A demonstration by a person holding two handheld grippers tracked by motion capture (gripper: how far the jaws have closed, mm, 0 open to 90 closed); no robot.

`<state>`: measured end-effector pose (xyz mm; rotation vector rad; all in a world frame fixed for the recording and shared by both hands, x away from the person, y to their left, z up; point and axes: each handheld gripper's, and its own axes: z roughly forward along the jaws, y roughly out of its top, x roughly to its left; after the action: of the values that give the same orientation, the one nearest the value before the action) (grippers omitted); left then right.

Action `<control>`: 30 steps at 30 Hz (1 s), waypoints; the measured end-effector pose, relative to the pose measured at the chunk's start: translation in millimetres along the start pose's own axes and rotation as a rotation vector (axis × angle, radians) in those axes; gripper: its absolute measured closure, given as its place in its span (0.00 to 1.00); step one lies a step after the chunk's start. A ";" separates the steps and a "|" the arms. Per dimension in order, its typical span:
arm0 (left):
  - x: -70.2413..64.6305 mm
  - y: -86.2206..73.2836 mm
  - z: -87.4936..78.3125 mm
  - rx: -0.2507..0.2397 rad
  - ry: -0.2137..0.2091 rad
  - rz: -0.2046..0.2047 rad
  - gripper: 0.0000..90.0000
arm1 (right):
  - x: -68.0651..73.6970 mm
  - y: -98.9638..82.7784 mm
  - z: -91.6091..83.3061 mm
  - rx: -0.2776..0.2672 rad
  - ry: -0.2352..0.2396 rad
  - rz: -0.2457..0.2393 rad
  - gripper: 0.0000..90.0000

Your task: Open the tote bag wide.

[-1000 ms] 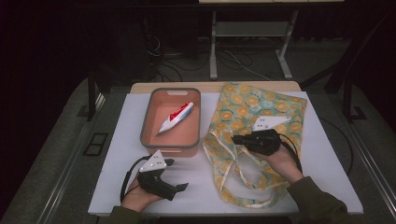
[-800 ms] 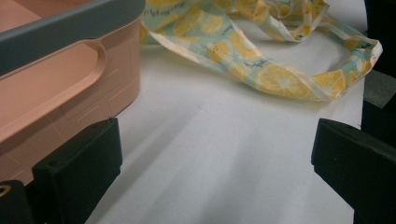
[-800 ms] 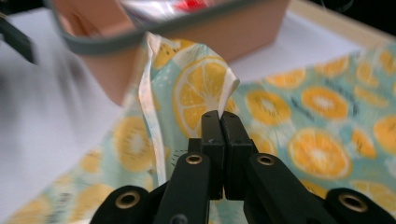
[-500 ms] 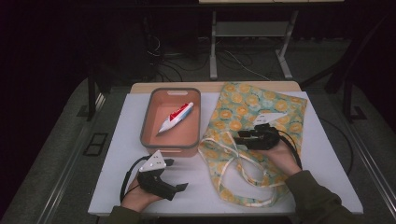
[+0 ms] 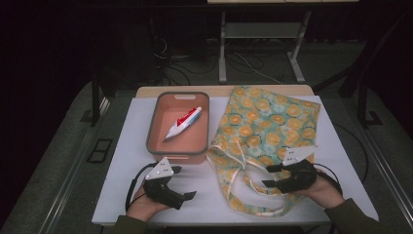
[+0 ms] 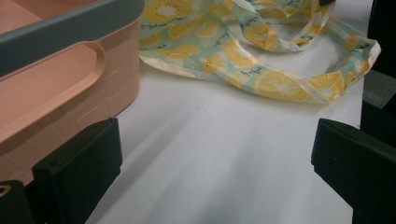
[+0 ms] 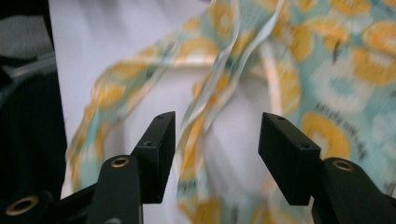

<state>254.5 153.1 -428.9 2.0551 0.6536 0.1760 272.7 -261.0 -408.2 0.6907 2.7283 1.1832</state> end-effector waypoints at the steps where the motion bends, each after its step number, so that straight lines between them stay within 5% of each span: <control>1: 0.0 0.0 0.2 0.001 0.000 -0.001 0.00 | 1.2 -3.8 -0.4 0.007 0.005 -0.007 0.50; 8: -0.6 0.3 -0.2 0.001 0.001 0.002 0.00 | 4.2 -23.2 18.4 0.116 0.042 -0.046 0.51; 14: -0.3 0.1 0.0 0.000 -0.002 0.001 0.00 | 4.1 -25.4 22.8 0.144 -0.006 -0.108 0.83; 17: -0.9 0.5 -0.1 0.000 -0.003 0.004 0.00 | 3.8 -24.9 22.6 0.144 0.012 -0.108 0.97; 18: -0.8 0.5 -0.3 0.000 -0.003 0.004 0.00 | 5.2 -24.1 22.2 0.136 0.069 -0.091 0.98; 19: -0.6 0.5 -0.4 0.000 -0.002 0.004 0.00 | 5.2 -24.1 22.2 0.136 0.069 -0.091 0.98; 24: -0.3 0.5 -0.5 0.000 -0.001 0.004 0.00 | 14.4 -16.3 16.2 0.054 0.141 -0.072 0.98; 25: -0.3 0.4 -0.6 0.000 -0.002 0.004 0.00 | 16.8 -11.9 10.1 -0.007 0.166 -0.058 0.98; 30: -0.3 0.4 0.0 0.002 -0.001 0.002 0.00 | 13.3 -0.2 -6.5 -0.138 0.131 -0.045 0.98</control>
<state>254.4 152.9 -428.5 2.0575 0.6508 0.1758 259.1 -259.7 -402.5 0.5509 2.7154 1.4382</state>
